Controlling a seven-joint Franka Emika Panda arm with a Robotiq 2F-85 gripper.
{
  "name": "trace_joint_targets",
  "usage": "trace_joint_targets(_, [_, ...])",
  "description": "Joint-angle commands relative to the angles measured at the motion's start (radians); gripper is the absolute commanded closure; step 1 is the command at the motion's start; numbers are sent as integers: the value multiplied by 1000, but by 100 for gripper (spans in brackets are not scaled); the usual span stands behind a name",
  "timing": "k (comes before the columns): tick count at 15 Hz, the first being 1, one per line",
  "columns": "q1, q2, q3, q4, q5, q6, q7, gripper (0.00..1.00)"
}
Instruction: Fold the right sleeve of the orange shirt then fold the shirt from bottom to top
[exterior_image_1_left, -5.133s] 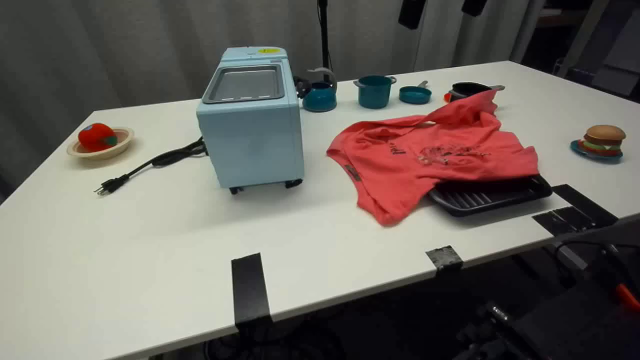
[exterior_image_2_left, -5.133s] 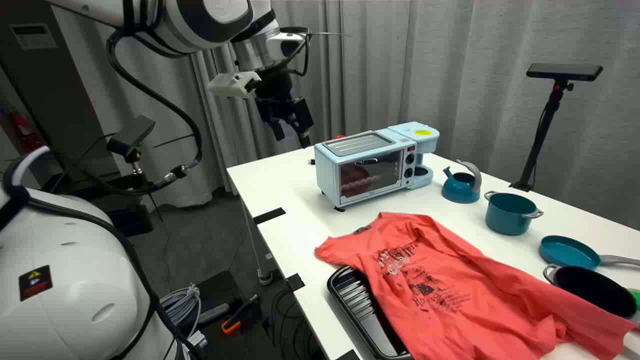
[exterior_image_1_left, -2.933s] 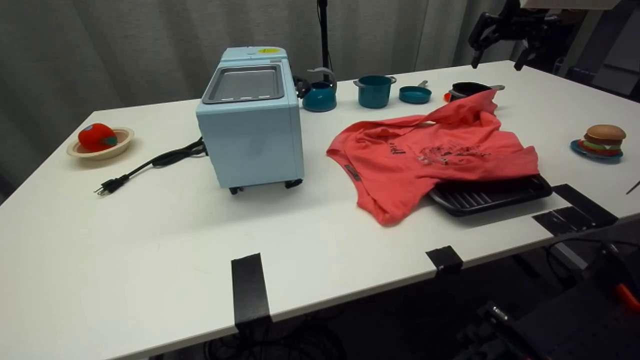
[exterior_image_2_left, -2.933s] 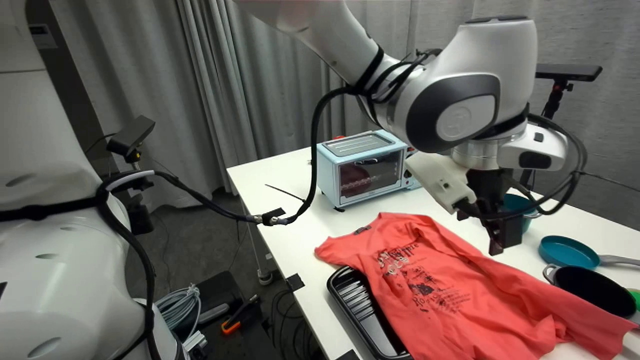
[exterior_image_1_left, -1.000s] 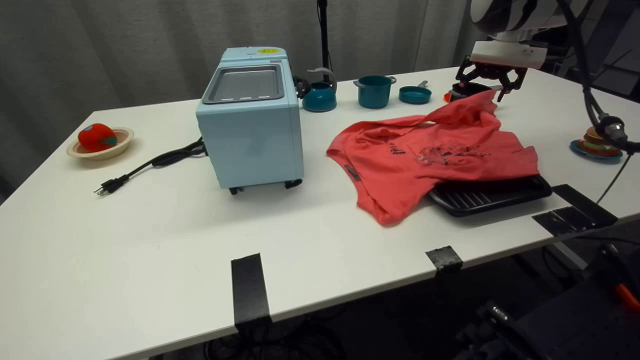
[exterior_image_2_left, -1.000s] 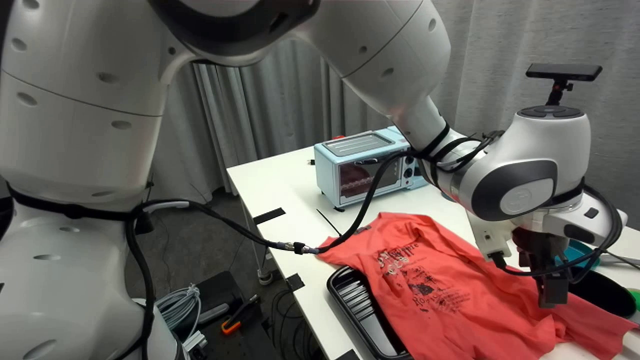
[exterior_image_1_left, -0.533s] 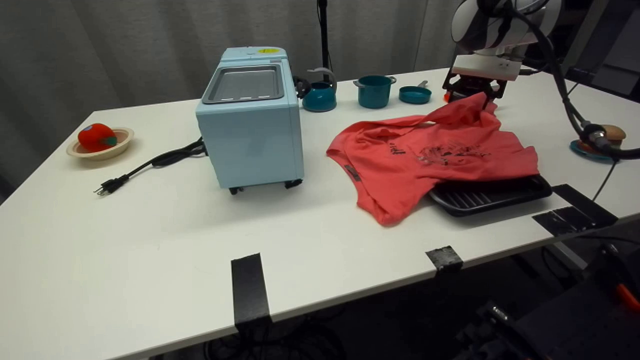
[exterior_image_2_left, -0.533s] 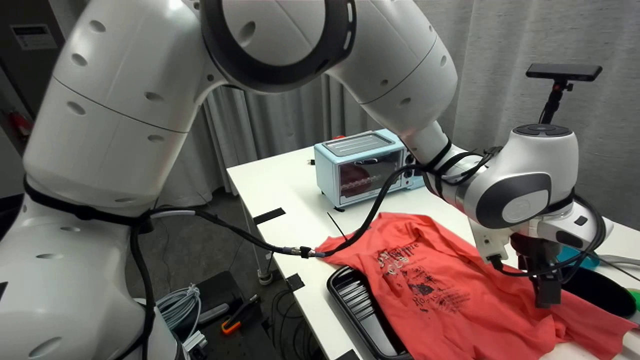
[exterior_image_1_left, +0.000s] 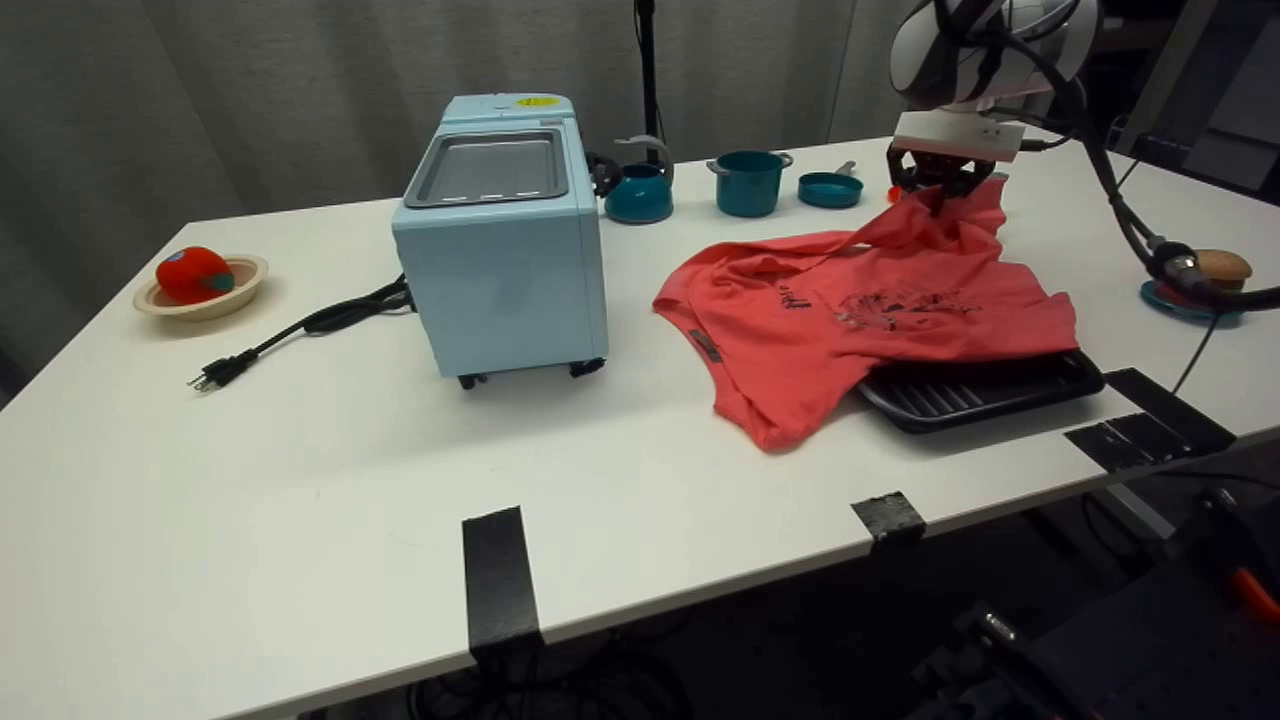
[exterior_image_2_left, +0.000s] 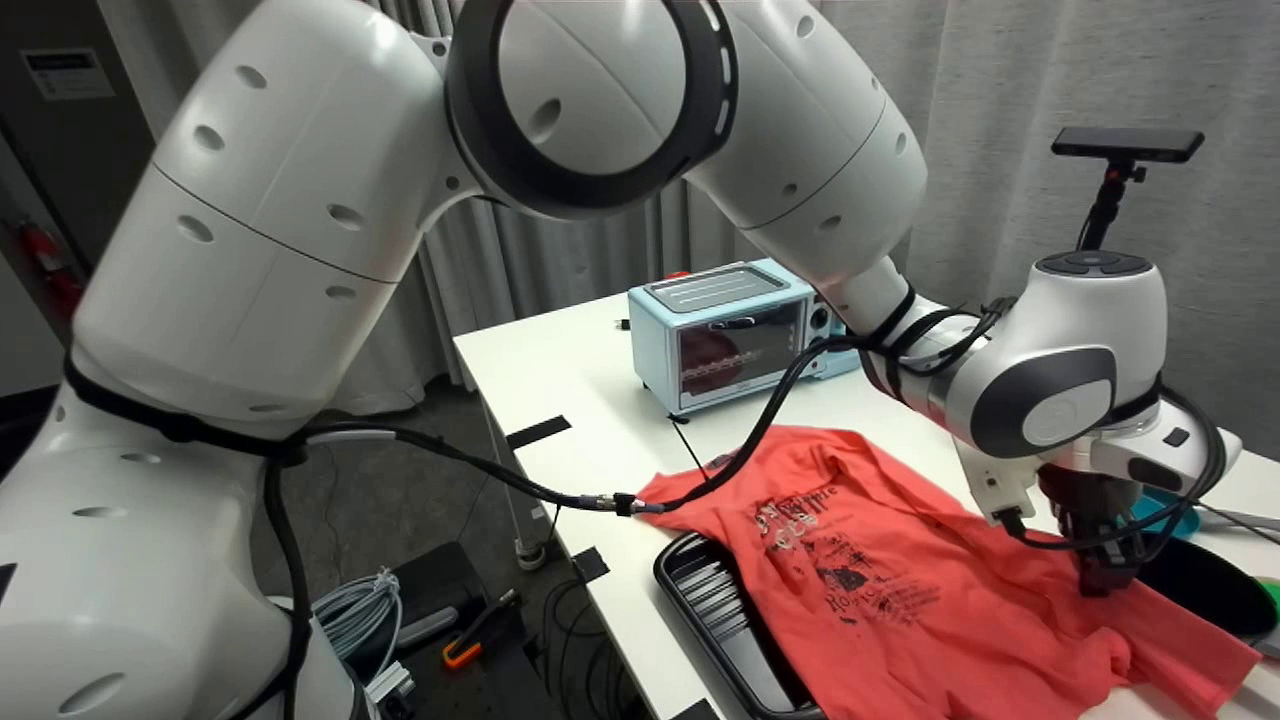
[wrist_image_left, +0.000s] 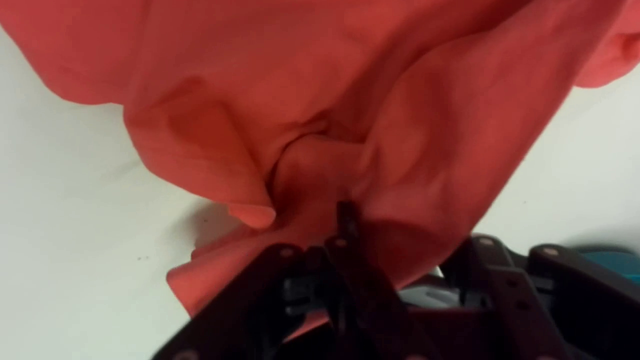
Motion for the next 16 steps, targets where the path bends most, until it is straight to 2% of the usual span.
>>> trace_joint_targets(1, [9,14,-16,27,24,-25,3,89])
trace_joint_targets(3, [12,-2,-14,4,23,-31,0,99])
trace_joint_targets(4, [11,-14,-9,-11,25,-33,-8,100])
trace_joint_targets(9, [1,-131,19,-119,31,-31,-63,100])
trace_joint_targets(12, [-7,-247,44,-216,36,33,-128,99])
trace_joint_targets(16, [-20,-418,121,-343,79,103,-261,99])
